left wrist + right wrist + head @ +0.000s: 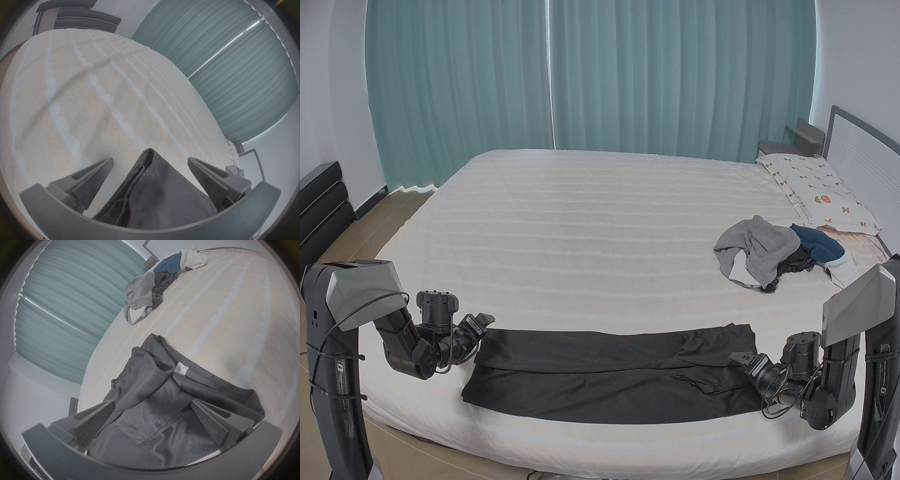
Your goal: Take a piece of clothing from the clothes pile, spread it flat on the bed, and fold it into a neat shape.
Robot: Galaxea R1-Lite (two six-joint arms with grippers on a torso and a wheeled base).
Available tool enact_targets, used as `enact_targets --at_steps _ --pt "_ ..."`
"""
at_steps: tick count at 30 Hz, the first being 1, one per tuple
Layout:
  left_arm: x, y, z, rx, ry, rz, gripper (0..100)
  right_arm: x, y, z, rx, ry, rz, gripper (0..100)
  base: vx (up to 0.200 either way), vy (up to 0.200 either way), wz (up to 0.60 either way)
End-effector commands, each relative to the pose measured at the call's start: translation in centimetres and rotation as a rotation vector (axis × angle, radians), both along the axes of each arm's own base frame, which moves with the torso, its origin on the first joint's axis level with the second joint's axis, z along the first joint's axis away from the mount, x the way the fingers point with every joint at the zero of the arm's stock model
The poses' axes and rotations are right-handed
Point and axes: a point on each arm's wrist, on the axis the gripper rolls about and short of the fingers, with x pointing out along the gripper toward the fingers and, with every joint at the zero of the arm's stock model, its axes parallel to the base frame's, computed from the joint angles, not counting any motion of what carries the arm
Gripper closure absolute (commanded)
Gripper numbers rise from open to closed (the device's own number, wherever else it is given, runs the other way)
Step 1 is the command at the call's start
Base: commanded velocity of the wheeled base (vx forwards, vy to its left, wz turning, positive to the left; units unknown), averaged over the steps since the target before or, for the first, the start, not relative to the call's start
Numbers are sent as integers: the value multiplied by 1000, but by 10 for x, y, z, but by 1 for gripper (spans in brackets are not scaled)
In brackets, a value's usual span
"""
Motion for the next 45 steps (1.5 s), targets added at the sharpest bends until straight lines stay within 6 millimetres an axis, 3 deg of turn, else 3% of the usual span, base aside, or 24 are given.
enact_targets --at_steps 1,2,15,35,45 --pt "0 0 -1 0 2 0 0 2 1 -2 -3 -9 5 0 0 0 0" --pt "0 0 -1 0 2 0 0 2 1 -2 -4 -9 6 100 0 0 0" --pt "0 0 -1 1 2 1 0 -3 -8 2 -31 -4 -3 100 0 0 0" --pt "0 0 -1 1 2 1 0 -33 -1 43 7 -67 85 100 0 0 0" --pt "1 0 0 0 -1 1 0 -46 -9 45 -60 -48 102 100 0 0 0"
